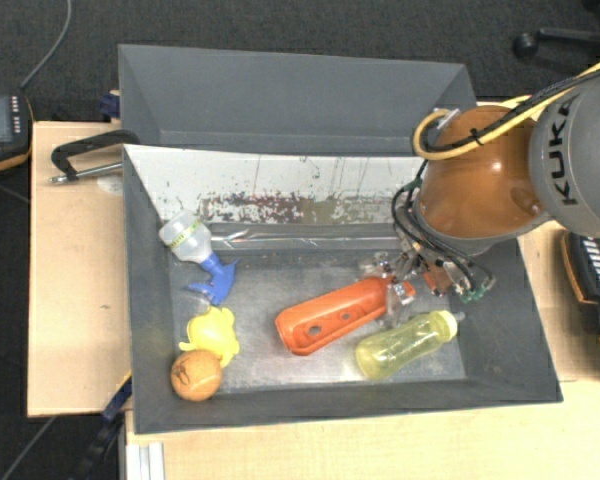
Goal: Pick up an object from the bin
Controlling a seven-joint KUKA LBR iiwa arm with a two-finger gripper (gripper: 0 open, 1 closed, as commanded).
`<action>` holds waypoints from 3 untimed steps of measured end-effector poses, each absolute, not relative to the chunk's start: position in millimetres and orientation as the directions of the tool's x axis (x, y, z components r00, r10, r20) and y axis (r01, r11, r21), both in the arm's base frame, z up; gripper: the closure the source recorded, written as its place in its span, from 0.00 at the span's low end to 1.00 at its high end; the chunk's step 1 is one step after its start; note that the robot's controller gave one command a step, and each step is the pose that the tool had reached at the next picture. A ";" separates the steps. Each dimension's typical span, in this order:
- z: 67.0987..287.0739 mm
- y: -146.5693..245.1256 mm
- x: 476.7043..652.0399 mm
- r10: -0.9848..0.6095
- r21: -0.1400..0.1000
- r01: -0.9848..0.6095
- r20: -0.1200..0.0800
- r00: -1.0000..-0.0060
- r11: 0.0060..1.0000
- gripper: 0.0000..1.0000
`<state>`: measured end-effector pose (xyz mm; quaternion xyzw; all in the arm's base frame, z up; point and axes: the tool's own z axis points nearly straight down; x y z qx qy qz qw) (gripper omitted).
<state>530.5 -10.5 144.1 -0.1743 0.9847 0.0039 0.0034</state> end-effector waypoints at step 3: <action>69.9 36.6 536.0 -0.285 0.009 -0.285 -0.008 -0.959 0.959 1.00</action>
Offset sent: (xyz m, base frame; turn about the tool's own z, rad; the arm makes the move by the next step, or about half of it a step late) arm -0.0141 0.0051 0.0899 -0.0254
